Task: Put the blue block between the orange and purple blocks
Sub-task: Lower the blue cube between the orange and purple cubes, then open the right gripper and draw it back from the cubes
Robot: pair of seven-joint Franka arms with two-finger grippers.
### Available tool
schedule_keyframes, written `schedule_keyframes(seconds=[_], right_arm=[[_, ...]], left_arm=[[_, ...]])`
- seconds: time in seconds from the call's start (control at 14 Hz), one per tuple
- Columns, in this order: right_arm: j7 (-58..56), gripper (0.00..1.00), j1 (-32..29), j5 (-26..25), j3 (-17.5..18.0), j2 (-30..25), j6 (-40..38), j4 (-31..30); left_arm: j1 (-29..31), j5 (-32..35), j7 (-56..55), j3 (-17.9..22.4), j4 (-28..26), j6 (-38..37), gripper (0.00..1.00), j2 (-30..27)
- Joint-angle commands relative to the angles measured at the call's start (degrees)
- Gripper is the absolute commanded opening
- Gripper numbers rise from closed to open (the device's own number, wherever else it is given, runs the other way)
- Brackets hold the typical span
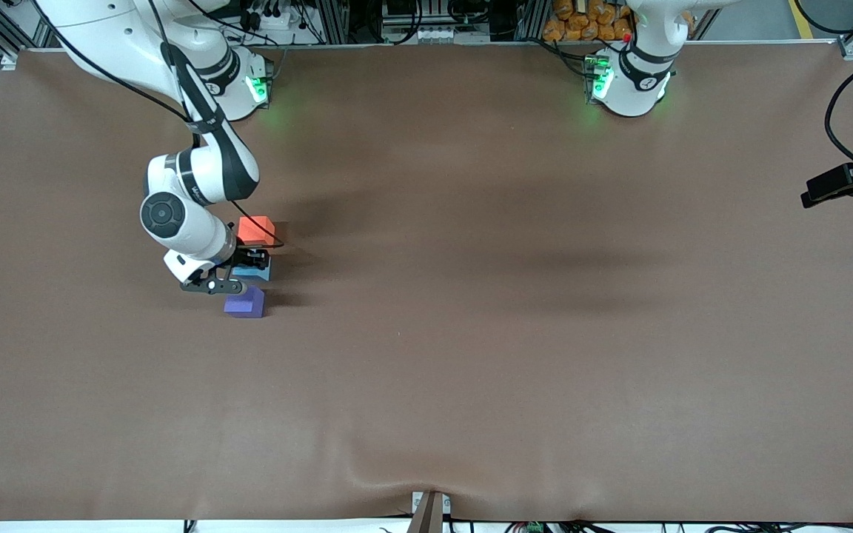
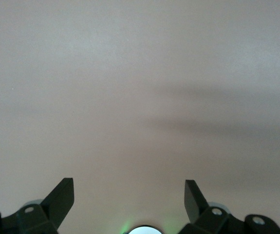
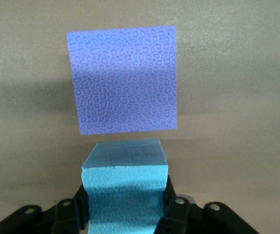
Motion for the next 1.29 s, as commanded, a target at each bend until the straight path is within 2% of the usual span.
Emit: schedule_keyframes(seconds=[0.0,0.07,0.14,0.5,0.86,1.22], right_arm=[[-0.7,0.81,-0.9,-0.9,0.4,0.0,1.5,-1.0],[-0.8,0.95,-0.9,-0.9,0.4,0.0,1.5,-1.0],[-0.8,1.0,-0.9,-0.9,0.4,0.0,1.2,-1.0],[-0.7,1.0,-0.8,-0.8,0.4,-1.5,-2.8,1.4],[0.1,1.0,-0.8,-0.1,0.5,-2.0,-27.5,19.8],[-0.6,1.0,-4.5,0.2,0.5,-1.4,-43.1,38.6]], left_arm=[[0.6,-0.7,-0.1,-0.4,0.6,-0.7,1.0,0.1],[0.6,-0.7,-0.2,-0.4,0.6,-0.7,1.0,0.1],[0.6,-0.7,-0.2,-0.4,0.6,-0.7,1.0,0.1],[0.7,-0.7,-0.2,-0.4,0.6,-0.6,1.0,0.2],[0.7,-0.7,-0.2,-0.4,0.6,-0.6,1.0,0.2],[0.7,-0.7,-0.2,-0.4,0.6,-0.5,1.0,0.2]])
